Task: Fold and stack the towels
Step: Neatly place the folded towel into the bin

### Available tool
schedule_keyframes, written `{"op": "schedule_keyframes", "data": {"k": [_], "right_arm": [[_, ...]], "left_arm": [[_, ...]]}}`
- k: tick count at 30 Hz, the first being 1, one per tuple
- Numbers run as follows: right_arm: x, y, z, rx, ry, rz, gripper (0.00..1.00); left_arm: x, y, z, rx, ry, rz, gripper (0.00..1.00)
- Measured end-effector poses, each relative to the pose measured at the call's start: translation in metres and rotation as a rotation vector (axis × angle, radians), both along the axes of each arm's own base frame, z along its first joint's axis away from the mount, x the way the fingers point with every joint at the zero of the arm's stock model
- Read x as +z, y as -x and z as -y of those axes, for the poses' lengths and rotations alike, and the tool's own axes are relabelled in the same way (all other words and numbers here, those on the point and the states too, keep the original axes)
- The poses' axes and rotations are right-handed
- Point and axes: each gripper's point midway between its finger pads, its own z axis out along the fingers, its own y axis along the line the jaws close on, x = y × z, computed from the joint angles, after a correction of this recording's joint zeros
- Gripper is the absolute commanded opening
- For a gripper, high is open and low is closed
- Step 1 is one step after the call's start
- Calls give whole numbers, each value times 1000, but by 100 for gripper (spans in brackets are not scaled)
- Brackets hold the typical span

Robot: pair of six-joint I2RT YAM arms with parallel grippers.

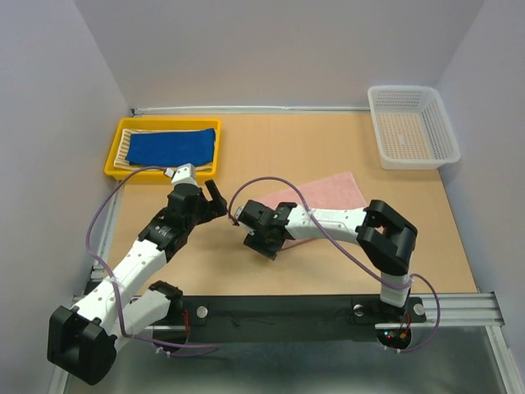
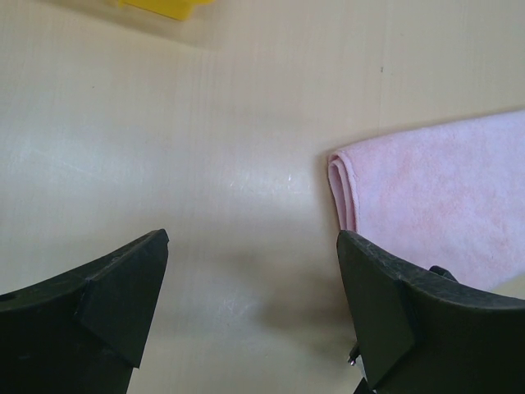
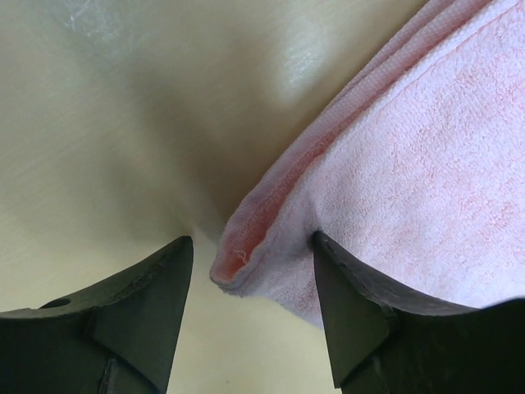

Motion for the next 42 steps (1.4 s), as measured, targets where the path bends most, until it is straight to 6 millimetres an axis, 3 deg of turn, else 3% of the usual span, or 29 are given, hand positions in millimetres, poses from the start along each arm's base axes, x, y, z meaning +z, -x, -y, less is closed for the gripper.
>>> {"op": "schedule_keyframes", "data": {"k": [12,25,36,37,42], "right_arm": [[13,-7,7,53,81,20,63],[-3,-4,12,121,144,-12,61],[-9,-2,8,158,139,-29,40],[-9,-2,8,159,140,-27,30],[-10,-6,10,168,140,3,11]], "left_arm": [[6,0,-6,-3,-25,30,96],[8,-1,-7,-4,-24,35,96],[7,-1,-5,-8,-19,34,95],[7,-2,-4,-11,-16,32,96],[-2,-2,2,-20,9,9,96]]}}
